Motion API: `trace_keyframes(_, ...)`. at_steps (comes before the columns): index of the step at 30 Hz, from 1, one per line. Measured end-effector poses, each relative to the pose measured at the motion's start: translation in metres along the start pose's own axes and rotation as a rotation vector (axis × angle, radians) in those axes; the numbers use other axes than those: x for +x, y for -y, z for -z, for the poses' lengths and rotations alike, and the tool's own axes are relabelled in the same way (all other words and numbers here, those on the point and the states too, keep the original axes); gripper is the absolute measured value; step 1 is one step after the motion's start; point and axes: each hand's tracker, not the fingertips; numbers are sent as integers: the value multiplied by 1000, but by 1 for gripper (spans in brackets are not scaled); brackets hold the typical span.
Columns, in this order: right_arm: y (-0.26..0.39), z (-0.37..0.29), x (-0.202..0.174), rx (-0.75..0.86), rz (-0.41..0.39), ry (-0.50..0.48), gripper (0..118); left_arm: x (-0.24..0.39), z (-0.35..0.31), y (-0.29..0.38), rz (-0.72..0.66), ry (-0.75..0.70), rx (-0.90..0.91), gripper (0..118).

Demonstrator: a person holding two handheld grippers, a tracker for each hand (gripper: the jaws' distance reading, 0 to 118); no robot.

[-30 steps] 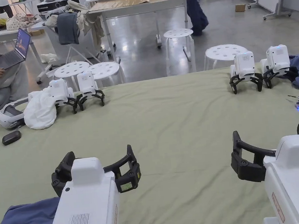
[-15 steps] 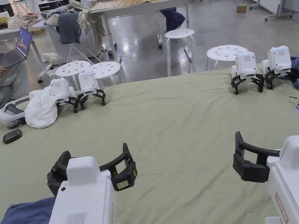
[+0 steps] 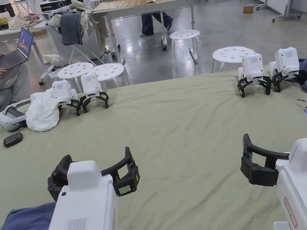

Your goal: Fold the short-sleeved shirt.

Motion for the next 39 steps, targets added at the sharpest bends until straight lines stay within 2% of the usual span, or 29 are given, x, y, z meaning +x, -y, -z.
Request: trace_keyframes(39,-3,-3,1,23,4,2,118,1,0,5,12,0,-17,118)
